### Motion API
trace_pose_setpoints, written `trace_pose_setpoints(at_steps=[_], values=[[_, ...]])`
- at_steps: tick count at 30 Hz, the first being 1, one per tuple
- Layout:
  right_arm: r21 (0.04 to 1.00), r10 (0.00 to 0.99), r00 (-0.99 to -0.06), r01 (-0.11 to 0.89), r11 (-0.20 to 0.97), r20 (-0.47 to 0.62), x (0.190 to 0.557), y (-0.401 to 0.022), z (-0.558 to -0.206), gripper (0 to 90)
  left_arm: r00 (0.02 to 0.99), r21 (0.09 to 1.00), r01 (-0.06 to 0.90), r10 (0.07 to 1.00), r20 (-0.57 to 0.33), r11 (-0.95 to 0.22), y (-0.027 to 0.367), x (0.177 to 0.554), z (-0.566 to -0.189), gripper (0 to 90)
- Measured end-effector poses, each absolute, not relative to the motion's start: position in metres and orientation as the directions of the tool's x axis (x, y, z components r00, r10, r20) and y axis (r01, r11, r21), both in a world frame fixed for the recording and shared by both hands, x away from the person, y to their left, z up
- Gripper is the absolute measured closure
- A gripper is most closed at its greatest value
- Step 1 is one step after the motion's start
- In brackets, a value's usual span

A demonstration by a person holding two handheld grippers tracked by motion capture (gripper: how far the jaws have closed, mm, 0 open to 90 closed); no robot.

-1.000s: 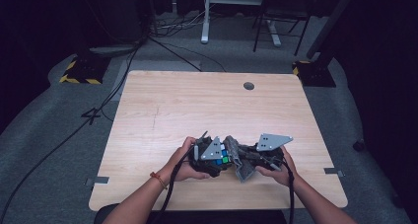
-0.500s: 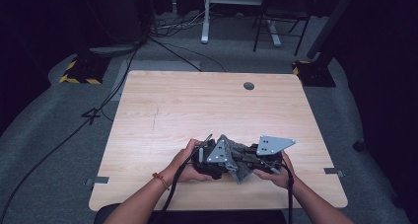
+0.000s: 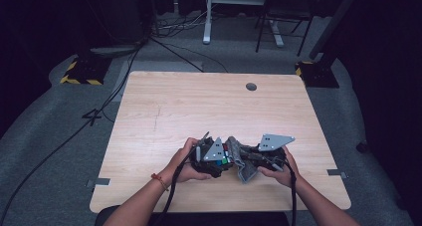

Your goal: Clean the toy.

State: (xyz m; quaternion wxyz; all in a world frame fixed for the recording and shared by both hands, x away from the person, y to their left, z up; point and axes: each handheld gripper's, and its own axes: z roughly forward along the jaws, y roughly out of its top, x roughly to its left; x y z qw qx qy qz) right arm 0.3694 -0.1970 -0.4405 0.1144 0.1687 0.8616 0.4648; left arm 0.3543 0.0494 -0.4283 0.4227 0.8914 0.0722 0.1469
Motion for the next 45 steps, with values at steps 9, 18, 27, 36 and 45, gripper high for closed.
trace_pose_setpoints(at_steps=[9, 18, 27, 36, 45], values=[[0.857, 0.358, -0.933, 0.216, 0.467, 0.040, 0.370, -0.196, -0.443, 79.8, 0.957, 0.787, -0.015, 0.219, 0.190, -0.617, 0.049, 0.352, -0.427, 33.5], [0.896, 0.344, -0.936, 0.209, 0.392, 0.068, 0.366, -0.202, -0.434, 80.1, 0.953, 0.764, -0.025, 0.217, 0.213, -0.644, 0.048, 0.352, -0.431, 33.2], [0.906, 0.350, -0.936, 0.177, 0.384, 0.034, 0.360, -0.201, -0.427, 80.2, 0.946, 0.722, -0.020, 0.221, 0.238, -0.691, 0.043, 0.356, -0.436, 33.4], [0.871, 0.364, -0.930, 0.219, 0.439, 0.050, 0.368, -0.198, -0.440, 80.1, 0.953, 0.791, -0.009, 0.235, 0.193, -0.612, 0.051, 0.357, -0.430, 33.4], [0.888, 0.357, -0.934, 0.188, 0.420, 0.028, 0.360, -0.196, -0.433, 80.5, 0.951, 0.744, -0.003, 0.229, 0.209, -0.668, 0.046, 0.359, -0.436, 33.3]])
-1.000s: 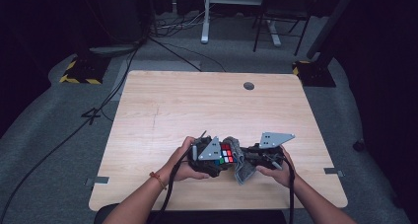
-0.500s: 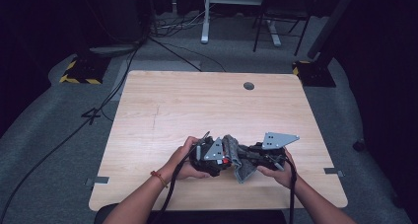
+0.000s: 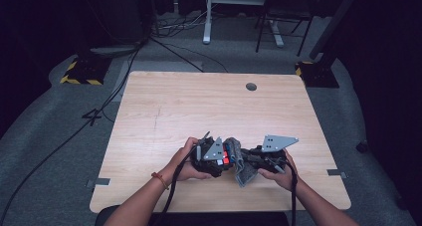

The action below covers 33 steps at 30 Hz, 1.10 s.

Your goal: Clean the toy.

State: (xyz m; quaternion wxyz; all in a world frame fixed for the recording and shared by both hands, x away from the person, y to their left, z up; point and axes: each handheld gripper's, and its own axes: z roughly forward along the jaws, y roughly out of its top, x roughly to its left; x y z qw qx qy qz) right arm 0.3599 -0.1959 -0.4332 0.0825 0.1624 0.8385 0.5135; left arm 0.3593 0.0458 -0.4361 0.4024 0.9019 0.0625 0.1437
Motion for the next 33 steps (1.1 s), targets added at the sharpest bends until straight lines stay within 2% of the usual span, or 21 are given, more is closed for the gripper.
trace_pose_setpoints(at_steps=[8, 13, 20, 25, 33], values=[[0.899, 0.346, -0.938, 0.165, 0.406, 0.016, 0.357, -0.193, -0.429, 80.6, 0.944, 0.724, -0.003, 0.236, 0.229, -0.690, 0.044, 0.358, -0.437, 33.2], [0.888, 0.355, -0.935, 0.148, 0.435, -0.018, 0.356, -0.194, -0.428, 80.5, 0.949, 0.762, 0.001, 0.241, 0.203, -0.648, 0.048, 0.358, -0.431, 33.4], [0.850, 0.361, -0.933, 0.196, 0.489, 0.008, 0.363, -0.191, -0.442, 80.5, 0.953, 0.779, -0.011, 0.230, 0.199, -0.627, 0.050, 0.353, -0.426, 33.5], [0.848, 0.353, -0.933, 0.132, 0.513, -0.068, 0.354, -0.187, -0.436, 80.7, 0.954, 0.751, -0.002, 0.225, 0.200, -0.661, 0.047, 0.357, -0.432, 33.3], [0.874, 0.361, -0.930, 0.114, 0.472, -0.074, 0.349, -0.190, -0.428, 80.8, 0.953, 0.733, 0.011, 0.229, 0.198, -0.680, 0.044, 0.357, -0.434, 33.2]])
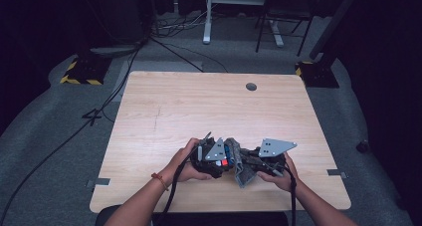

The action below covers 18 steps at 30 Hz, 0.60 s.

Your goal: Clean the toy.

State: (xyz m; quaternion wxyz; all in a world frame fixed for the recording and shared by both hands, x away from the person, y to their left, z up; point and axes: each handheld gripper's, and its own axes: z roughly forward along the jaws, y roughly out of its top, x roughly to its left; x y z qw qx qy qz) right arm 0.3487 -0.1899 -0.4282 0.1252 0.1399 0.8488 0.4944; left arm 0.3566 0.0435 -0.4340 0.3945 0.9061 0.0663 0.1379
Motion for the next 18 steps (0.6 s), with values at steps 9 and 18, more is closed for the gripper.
trace_pose_setpoints(at_steps=[9, 18], values=[[0.880, 0.354, -0.933, 0.109, 0.461, -0.070, 0.3480, -0.1920, -0.4239, 80.7, 0.950, 0.740, -0.018, 0.219, 0.222, -0.672, 0.0436, 0.3540, -0.4321, 33.3], [0.884, 0.368, -0.928, 0.118, 0.453, -0.064, 0.3493, -0.1913, -0.4261, 80.8, 0.954, 0.773, -0.008, 0.228, 0.197, -0.635, 0.0466, 0.3530, -0.4285, 33.1]])
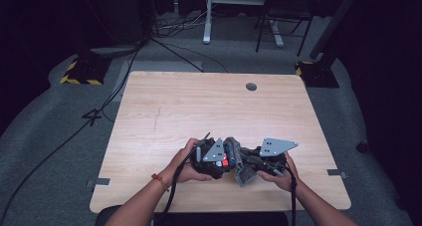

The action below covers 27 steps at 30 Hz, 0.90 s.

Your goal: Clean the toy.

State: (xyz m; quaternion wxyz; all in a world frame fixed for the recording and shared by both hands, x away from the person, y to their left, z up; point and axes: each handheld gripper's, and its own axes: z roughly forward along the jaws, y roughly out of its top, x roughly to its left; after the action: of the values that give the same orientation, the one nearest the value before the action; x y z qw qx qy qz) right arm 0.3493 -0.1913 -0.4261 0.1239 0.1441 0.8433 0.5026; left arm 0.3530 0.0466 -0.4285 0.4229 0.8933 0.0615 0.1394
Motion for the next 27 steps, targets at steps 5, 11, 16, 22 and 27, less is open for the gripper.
trace_pose_setpoints(at_steps=[5, 11, 16, 22, 27], values=[[0.893, 0.370, -0.926, 0.102, 0.438, -0.076, 0.346, -0.190, -0.422, 80.9, 0.951, 0.767, -0.002, 0.236, 0.200, -0.641, 0.047, 0.354, -0.430, 32.8], [0.899, 0.363, -0.928, 0.089, 0.429, -0.082, 0.345, -0.190, -0.419, 80.9, 0.948, 0.741, -0.001, 0.236, 0.215, -0.671, 0.044, 0.355, -0.433, 32.8], [0.902, 0.353, -0.932, 0.087, 0.424, -0.076, 0.346, -0.190, -0.420, 80.9, 0.951, 0.742, -0.007, 0.225, 0.213, -0.670, 0.044, 0.355, -0.433, 33.1], [0.876, 0.375, -0.923, 0.111, 0.470, -0.084, 0.353, -0.191, -0.424, 80.8, 0.956, 0.769, -0.018, 0.215, 0.201, -0.639, 0.046, 0.355, -0.431, 33.3], [0.847, 0.369, -0.928, 0.155, 0.508, -0.052, 0.360, -0.188, -0.435, 80.7, 0.953, 0.778, -0.033, 0.214, 0.213, -0.627, 0.049, 0.351, -0.428, 33.3]])
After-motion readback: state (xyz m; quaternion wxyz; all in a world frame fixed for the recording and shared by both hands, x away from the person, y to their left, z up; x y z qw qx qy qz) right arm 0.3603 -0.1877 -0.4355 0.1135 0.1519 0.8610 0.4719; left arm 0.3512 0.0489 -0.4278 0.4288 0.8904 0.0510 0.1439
